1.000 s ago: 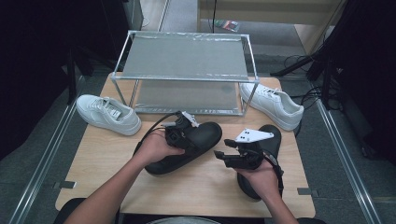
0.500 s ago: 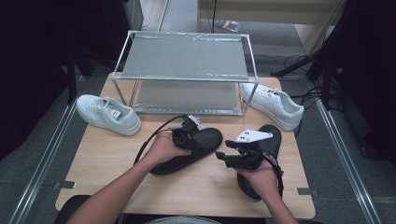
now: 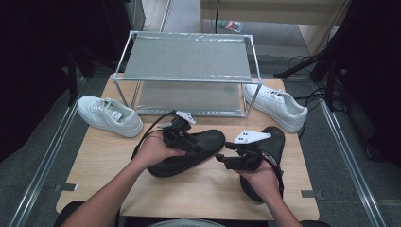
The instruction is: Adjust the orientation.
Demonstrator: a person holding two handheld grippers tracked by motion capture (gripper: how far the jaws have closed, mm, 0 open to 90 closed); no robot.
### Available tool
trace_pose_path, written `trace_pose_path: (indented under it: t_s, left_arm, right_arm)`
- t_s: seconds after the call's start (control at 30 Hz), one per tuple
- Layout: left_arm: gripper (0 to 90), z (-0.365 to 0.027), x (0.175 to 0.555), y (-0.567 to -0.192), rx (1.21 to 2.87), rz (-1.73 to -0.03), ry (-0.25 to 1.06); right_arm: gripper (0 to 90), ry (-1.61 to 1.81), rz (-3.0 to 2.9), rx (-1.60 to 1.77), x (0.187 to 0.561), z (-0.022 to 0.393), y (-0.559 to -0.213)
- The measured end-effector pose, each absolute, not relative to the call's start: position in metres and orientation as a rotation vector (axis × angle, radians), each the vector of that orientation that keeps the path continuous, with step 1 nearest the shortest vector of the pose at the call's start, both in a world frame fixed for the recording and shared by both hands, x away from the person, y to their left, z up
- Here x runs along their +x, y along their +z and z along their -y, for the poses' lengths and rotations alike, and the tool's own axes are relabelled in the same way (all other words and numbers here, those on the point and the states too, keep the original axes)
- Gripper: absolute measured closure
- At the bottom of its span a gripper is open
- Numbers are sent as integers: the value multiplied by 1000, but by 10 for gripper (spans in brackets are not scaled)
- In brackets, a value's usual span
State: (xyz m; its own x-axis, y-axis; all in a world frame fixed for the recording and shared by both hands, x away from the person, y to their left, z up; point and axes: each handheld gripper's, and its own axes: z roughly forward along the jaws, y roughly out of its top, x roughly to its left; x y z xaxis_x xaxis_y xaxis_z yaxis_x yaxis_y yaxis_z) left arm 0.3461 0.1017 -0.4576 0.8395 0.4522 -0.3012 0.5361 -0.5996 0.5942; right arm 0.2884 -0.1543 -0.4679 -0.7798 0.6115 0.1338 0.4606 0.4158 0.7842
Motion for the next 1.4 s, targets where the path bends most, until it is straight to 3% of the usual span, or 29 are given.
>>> trace_pose_path:
  t_s: [0.1,0.17,0.23,0.27,0.3,0.33,0.37,0.4,0.43,0.53,0.83,1.4]
  left_arm:
    - [543,-114,336,-453,2277,-731,-134]
    - [731,-125,325,-447,2271,-739,-73]
    - [772,-129,321,-446,2265,-743,-56]
    - [867,-136,315,-445,2256,-751,-47]
    - [900,-140,311,-446,2251,-756,-39]
    - [900,-140,311,-446,2251,-756,-39]
    - [900,-146,306,-450,2262,-779,-52]
    - [900,-146,306,-450,2262,-779,-52]
    - [900,-151,300,-456,2259,-806,-44]
    - [900,-162,294,-467,2262,-846,-10]
    - [900,-168,296,-491,2289,-897,2]
    - [900,-166,294,-496,2278,-889,44]
  right_arm:
    - [449,1294,-2504,943,292,149,-469]
    - [457,1294,-2508,929,296,145,-470]
    - [460,1289,-2507,927,297,144,-470]
    - [501,1292,-2504,928,300,141,-471]
    - [545,1297,-2500,929,301,140,-471]
    - [545,1297,-2500,929,301,140,-471]
    - [639,1304,-2500,940,306,137,-474]
    - [639,1304,-2500,940,306,137,-474]
    - [745,1304,-2509,934,311,133,-477]
    - [900,1286,-2544,922,318,126,-482]
    - [900,1185,-2654,881,334,102,-500]
    - [900,1158,-2704,876,334,97,-501]
